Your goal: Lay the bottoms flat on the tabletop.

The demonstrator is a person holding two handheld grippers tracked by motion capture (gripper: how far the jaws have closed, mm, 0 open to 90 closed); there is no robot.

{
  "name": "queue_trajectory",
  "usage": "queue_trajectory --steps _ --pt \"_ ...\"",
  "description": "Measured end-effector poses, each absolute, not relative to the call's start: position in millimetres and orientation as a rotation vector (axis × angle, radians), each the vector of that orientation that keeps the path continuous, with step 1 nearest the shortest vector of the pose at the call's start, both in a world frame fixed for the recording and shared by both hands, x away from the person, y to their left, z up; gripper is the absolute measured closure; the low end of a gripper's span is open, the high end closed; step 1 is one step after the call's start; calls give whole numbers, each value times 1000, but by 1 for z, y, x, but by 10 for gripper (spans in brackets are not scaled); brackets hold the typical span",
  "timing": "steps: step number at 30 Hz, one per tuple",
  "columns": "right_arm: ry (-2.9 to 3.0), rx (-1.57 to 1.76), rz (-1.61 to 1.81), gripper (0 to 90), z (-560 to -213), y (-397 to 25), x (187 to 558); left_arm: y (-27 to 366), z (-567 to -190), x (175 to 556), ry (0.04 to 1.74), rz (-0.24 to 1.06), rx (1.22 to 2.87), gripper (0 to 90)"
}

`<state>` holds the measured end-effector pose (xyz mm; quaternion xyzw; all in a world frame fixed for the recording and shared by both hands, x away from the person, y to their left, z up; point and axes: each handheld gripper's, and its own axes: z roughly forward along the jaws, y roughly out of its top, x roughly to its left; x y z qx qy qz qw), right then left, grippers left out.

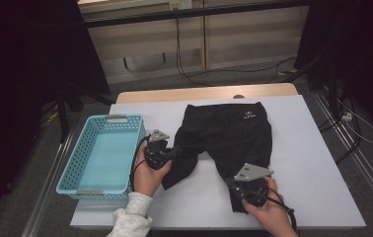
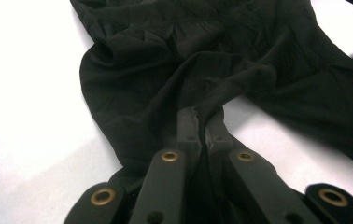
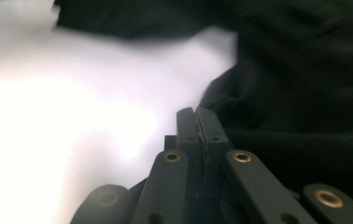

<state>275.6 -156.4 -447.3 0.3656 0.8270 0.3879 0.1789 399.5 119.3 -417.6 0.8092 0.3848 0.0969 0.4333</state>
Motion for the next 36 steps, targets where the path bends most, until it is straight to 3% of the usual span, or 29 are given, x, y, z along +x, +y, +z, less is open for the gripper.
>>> queue_trajectory --steps 4,6,9,15,25,36 --pt "2381 1046 1083 871 -462 -149 279 116 -420 399 956 216 2016 868" --pt "2392 1058 1122 790 -463 -151 280 114 -421 399 956 212 2017 820" --pt "2351 1069 1144 737 -458 -158 279 111 -420 398 944 222 2023 672" --pt "2195 1172 1168 532 -440 -188 276 103 -413 394 875 235 2039 377" --pt "1999 1346 1118 307 -433 -242 268 81 -405 387 779 156 2078 266" --pt "1950 1408 1082 224 -438 -263 260 56 -412 385 708 118 2117 250"
